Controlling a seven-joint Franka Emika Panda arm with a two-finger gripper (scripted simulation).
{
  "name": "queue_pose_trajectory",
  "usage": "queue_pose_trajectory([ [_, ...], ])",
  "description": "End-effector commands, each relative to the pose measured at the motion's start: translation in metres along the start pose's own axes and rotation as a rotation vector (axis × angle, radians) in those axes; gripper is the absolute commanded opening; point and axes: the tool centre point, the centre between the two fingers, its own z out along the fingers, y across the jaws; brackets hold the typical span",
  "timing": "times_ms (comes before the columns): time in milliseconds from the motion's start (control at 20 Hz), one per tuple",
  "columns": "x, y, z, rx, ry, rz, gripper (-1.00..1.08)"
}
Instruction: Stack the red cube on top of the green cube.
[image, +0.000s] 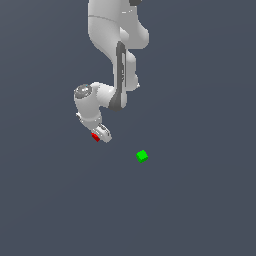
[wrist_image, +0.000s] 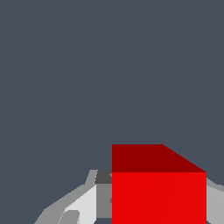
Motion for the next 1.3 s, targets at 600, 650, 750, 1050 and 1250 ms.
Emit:
queue_pose_trajectory([
  [600, 0.0, 0.001, -0.079, 0.0, 0.001, 0.001, -1.0],
  [650, 0.0, 0.001, -0.082, 0.0, 0.001, 0.001, -1.0],
  [750, 0.001, 0.0, -0.086, 0.0, 0.002, 0.001, -1.0],
  [1050, 0.001, -0.001, -0.086, 0.0, 0.002, 0.0, -1.0],
  [1250, -0.002, -0.012, -0.084, 0.0, 0.002, 0.0, -1.0],
])
